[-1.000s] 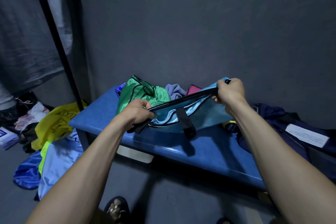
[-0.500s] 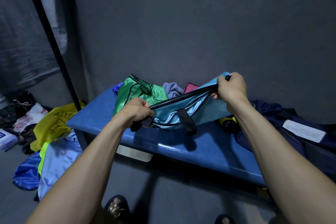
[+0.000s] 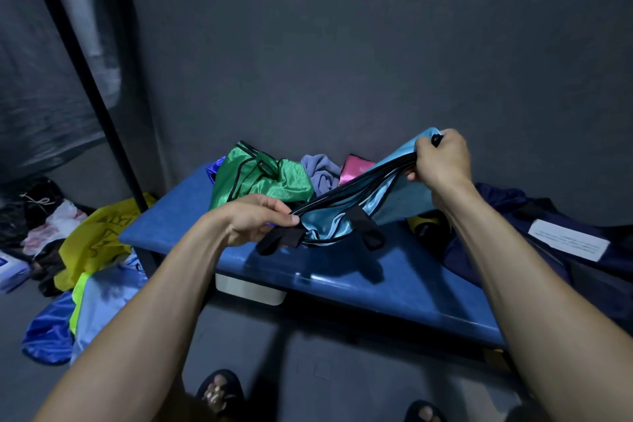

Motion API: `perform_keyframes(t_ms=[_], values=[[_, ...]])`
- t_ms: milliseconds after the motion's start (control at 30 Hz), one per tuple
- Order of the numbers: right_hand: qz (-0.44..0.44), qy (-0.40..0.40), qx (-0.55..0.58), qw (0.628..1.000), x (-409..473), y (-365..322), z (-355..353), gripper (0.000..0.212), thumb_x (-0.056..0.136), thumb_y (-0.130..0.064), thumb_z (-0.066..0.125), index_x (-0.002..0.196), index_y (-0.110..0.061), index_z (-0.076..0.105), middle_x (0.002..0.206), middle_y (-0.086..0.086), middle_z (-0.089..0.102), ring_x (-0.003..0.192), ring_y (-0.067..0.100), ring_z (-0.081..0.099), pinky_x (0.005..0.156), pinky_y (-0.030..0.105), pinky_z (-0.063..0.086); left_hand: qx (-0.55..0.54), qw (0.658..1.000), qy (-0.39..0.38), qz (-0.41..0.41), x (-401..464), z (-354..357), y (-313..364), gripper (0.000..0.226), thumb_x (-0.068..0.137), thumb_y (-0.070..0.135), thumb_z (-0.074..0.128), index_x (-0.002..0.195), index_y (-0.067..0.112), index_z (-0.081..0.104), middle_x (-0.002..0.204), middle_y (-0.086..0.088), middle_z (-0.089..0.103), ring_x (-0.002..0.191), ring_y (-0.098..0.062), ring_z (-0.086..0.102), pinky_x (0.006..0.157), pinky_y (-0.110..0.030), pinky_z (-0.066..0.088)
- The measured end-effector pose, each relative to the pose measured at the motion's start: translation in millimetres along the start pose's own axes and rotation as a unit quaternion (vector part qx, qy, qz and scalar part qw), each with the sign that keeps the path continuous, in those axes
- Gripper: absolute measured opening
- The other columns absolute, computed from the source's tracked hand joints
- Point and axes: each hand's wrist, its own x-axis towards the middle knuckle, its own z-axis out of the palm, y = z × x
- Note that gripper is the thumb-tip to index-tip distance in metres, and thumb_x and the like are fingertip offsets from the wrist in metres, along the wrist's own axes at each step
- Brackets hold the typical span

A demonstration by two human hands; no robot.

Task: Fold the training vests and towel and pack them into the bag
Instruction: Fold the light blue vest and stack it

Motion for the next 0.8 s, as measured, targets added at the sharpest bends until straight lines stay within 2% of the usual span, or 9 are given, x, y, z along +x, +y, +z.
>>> perform_keyframes(t_ms=[167,300,367,433,500,567,633,700,800], values=[[-0.007,-0.001,0.007,1.0,-4.7,-6.3,0.5,0.007,0.098,-0.019,0.046,0.097,-0.013,0.048,0.095,0.009,0.061,0.045,0.013,0.062,0.051,0.029,0.047,0.07,0.996,0.056,0.028,7.3,5.5,-5.7,0.024,0.088,0.001,0.075,0.077,0.011,0.057,0.059,-0.009,0.059,0.043,-0.015,0.054,0.04,-0.023,0.044],[-0.019,-0.002,0.013,1.0,-7.6,-11.7,3.8,0.006,0.097,-0.019,0.045,0.094,-0.014,0.046,0.092,0.009,0.061,0.042,0.011,0.061,0.05,0.029,0.046,0.185,0.976,0.104,0.043,12.9,13.5,-11.5,0.02,0.087,0.01,0.07,0.078,0.016,0.054,0.07,-0.012,0.058,0.059,-0.021,0.053,0.047,-0.024,0.037],[-0.023,-0.004,0.011,1.0,-8.7,-15.2,5.3,0.006,0.098,-0.019,0.045,0.096,-0.013,0.047,0.092,0.009,0.062,0.041,0.01,0.061,0.049,0.028,0.045,0.183,0.976,0.11,0.038,14.9,18.5,-14.1,0.019,0.082,0.019,0.07,0.081,0.019,0.051,0.076,-0.013,0.059,0.068,-0.023,0.055,0.054,-0.03,0.039],[-0.027,-0.006,0.009,1.0,-9.8,-18.8,6.6,0.009,0.098,-0.02,0.045,0.099,-0.012,0.048,0.096,0.011,0.064,0.041,0.01,0.062,0.049,0.028,0.045,0.175,0.979,0.106,0.019,15.5,26.8,-16.2,0.031,0.072,0.035,0.074,0.083,0.022,0.049,0.078,-0.011,0.061,0.07,-0.024,0.058,0.061,-0.035,0.044],[-0.031,-0.006,0.01,0.999,-11.9,-22.5,7.9,0.01,0.098,-0.02,0.045,0.1,-0.011,0.049,0.1,0.014,0.065,0.042,0.012,0.062,0.05,0.029,0.047,0.163,0.981,0.102,0.009,16.9,38.8,-18.0,0.043,0.071,0.045,0.081,0.085,0.023,0.047,0.075,-0.005,0.06,0.066,-0.021,0.06,0.06,-0.033,0.05],[-0.037,-0.008,0.013,0.999,-15.2,-26.5,9.5,0.009,0.098,-0.019,0.045,0.099,-0.011,0.048,0.102,0.014,0.065,0.044,0.014,0.064,0.051,0.029,0.046,0.179,0.975,0.132,0.009,21.0,52.5,-19.4,0.044,0.079,0.047,0.082,0.086,0.022,0.047,0.074,-0.002,0.059,0.062,-0.019,0.058,0.056,-0.033,0.056],[-0.041,-0.011,0.013,0.999,-18.2,-29.9,10.9,0.009,0.098,-0.02,0.045,0.098,-0.011,0.047,0.101,0.012,0.063,0.045,0.014,0.065,0.049,0.028,0.044,0.22,0.961,0.168,0.009,27.3,66.6,-21.1,0.046,0.08,0.051,0.08,0.088,0.019,0.048,0.08,-0.004,0.064,0.066,-0.022,0.064,0.065,-0.038,0.062],[-0.038,-0.013,0.014,0.999,-21.4,-33.1,12.1,0.01,0.1,-0.02,0.045,0.1,-0.01,0.047,0.1,0.008,0.06,0.047,0.014,0.067,0.048,0.026,0.043,0.252,0.955,0.159,-0.003,31.6,81.8,-25.7,0.047,0.08,0.053,0.078,0.096,0.016,0.053,0.09,-0.007,0.07,0.072,-0.025,0.071,0.067,-0.039,0.063],[-0.037,-0.011,0.021,0.999,-23.3,-37.6,13.8,0.01,0.1,-0.02,0.044,0.1,-0.01,0.046,0.103,0.007,0.057,0.047,0.016,0.069,0.046,0.026,0.042,0.245,0.961,0.127,-0.022,34.9,101.9,-33.9,0.044,0.082,0.049,0.075,0.103,0.012,0.062,0.093,-0.011,0.073,0.068,-0.026,0.073,0.058,-0.035,0.062]])
